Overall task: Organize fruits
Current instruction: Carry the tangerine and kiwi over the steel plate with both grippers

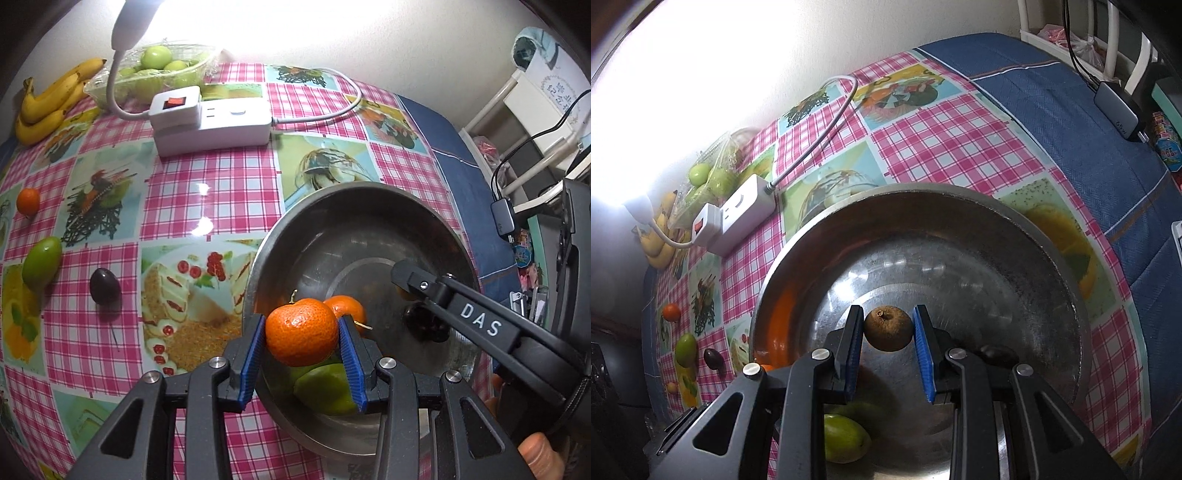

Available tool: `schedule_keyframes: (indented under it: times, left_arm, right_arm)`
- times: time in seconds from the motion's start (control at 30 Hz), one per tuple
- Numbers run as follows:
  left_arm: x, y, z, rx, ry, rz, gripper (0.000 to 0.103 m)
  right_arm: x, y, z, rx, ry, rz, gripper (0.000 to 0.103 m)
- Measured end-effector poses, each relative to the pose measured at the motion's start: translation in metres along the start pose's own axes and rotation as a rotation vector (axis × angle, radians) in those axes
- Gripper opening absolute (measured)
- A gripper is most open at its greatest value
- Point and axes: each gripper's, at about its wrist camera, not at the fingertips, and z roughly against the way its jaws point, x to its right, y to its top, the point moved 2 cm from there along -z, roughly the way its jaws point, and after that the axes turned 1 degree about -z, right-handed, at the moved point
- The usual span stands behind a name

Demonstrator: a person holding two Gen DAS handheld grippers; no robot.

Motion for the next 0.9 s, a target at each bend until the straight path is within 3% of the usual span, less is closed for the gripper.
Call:
schedule_keyframes:
  times: [0.73,0.9]
  left_arm:
    - [0.0057,-0.0011,-0.0087,-0.029,0.006,-0.021,0.045]
    - [0.0072,-0.0008,-0.0051,-0.022,-0.009,-0.023,0.053]
  right_arm:
    - [-0.001,-0.0043,-0.0098,-0.042,-0.036,0.005,0.03]
    - [-0.0017,-0.0029,-0.0065,-0.037,-0.038,0.007,0.03]
